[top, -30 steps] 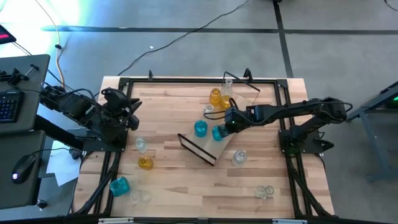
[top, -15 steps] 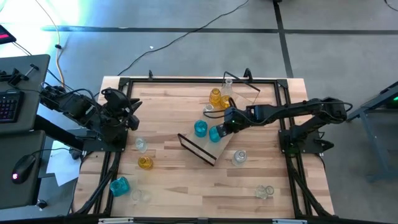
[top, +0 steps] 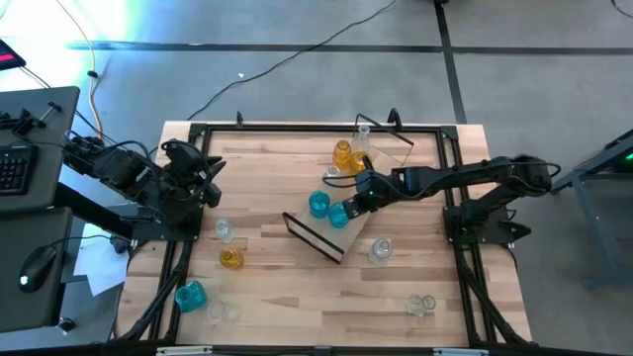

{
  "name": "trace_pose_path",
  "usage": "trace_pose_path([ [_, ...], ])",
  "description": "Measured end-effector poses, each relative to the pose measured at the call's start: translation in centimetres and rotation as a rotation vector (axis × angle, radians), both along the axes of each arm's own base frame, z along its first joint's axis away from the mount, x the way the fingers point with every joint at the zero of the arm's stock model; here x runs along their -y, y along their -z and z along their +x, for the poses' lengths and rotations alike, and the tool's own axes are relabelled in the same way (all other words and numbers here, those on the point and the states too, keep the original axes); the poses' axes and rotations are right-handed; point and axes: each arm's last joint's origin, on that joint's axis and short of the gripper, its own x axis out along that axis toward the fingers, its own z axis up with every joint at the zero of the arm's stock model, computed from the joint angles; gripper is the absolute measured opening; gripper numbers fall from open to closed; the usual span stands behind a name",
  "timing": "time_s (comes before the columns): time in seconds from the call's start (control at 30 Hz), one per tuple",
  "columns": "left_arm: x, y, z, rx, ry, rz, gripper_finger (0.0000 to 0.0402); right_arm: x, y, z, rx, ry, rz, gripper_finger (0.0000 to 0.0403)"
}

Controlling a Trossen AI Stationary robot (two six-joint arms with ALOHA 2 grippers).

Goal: Sort vases onto shelf
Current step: Put the right blue vase on the shelf and align with the other blue vase, then put the middle top transparent vase on the shelf and align with the other transparent vase

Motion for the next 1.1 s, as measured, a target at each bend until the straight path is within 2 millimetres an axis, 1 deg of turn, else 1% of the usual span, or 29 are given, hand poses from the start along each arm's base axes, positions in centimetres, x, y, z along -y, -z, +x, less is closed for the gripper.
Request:
trace_pose_path([
  [0.57,0.0,0.0,0.0,-0.016,0.011,0.017,0.0060,0.0,-0.2,0.3,0.038,0.004,-0.004,0.0000],
  [0.83,0.0,0.0,0.0,-0.016,0.011,0.017,0.0060,0.6,0.7,-1.2,-0.145,0.148,-0.105,0.0000],
  [1.1,0.0,0.0,0.0,-0.024,0.017,0.022,0.0060,2.8,0.8,-1.9,-0.200,0.256,-0.222,0.0000],
])
